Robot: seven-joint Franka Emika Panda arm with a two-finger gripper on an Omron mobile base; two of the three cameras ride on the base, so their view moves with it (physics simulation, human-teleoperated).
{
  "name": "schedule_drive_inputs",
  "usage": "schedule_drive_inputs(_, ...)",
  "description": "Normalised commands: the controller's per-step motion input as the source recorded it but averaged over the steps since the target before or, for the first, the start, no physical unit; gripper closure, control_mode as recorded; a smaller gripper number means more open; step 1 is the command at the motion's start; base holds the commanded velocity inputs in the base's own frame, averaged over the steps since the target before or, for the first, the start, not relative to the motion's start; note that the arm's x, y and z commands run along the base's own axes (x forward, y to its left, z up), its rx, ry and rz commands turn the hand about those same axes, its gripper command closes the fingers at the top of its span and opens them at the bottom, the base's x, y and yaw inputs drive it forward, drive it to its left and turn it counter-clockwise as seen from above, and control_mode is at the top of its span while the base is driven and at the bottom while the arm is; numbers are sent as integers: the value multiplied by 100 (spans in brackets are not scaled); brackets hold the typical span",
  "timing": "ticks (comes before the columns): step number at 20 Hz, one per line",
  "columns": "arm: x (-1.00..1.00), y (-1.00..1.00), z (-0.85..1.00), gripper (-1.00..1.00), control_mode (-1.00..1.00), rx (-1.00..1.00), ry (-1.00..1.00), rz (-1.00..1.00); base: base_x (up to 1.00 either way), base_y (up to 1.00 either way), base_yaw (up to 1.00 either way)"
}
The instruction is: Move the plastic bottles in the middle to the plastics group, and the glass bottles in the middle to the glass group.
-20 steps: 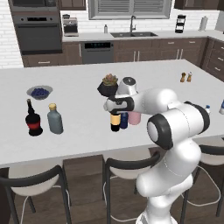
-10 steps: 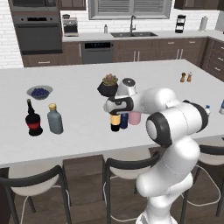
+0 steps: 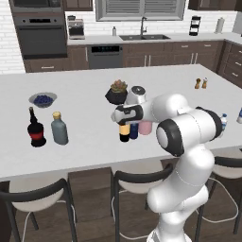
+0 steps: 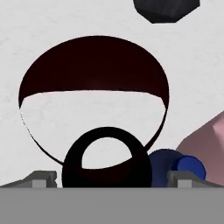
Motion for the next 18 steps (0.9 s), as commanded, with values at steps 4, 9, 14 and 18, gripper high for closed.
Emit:
schedule_drive_inputs(4, 0, 2, 0, -100, -100, 0, 0, 0, 0, 0, 0)
schedule_drive_inputs(9, 0, 0, 0, 100, -100, 0, 0, 0, 0, 0, 0)
schedule_drive_inputs(14, 0, 0, 0, 100, -100, 0, 0, 0, 0, 0, 0)
schedule_drive_inputs(18, -12, 0, 2, 100, -100, 0, -2, 0, 0, 0, 0)
